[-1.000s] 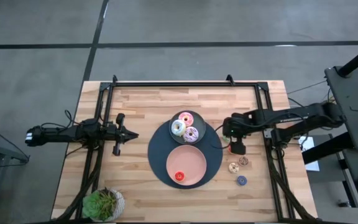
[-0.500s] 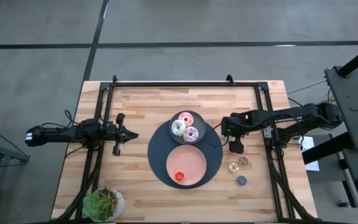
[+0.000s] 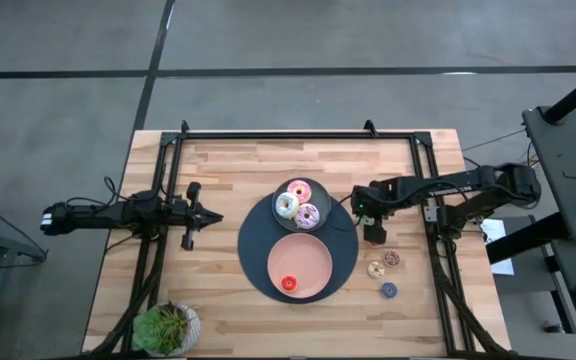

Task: Pick & Place donuts
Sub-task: Put the small green doughnut into the pink plate

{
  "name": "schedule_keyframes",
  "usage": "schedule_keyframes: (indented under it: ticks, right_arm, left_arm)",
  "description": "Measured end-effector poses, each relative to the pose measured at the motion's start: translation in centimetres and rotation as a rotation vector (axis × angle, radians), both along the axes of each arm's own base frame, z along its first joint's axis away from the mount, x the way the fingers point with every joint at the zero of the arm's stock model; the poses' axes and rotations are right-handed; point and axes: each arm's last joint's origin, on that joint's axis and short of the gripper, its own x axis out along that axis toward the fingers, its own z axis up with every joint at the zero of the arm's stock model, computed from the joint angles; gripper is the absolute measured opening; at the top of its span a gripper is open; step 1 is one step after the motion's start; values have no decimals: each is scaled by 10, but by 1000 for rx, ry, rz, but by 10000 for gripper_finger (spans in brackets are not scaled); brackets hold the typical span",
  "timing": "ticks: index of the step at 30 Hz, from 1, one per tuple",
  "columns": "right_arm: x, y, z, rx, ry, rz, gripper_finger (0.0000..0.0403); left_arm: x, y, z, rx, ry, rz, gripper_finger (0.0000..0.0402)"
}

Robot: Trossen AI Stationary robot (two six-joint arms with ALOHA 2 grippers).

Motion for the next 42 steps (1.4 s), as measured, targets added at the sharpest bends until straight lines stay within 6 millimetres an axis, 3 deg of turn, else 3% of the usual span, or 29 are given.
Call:
schedule_keyframes:
  ticks: [22,42]
  right_arm:
    - [1,-6,-17,4,43,-4,337]
    - [1,-6,-19,2,31,-6,324]
  left_arm:
    - [0,0,0,0,0,0,0]
    - [0,0,0,0,0,0,0]
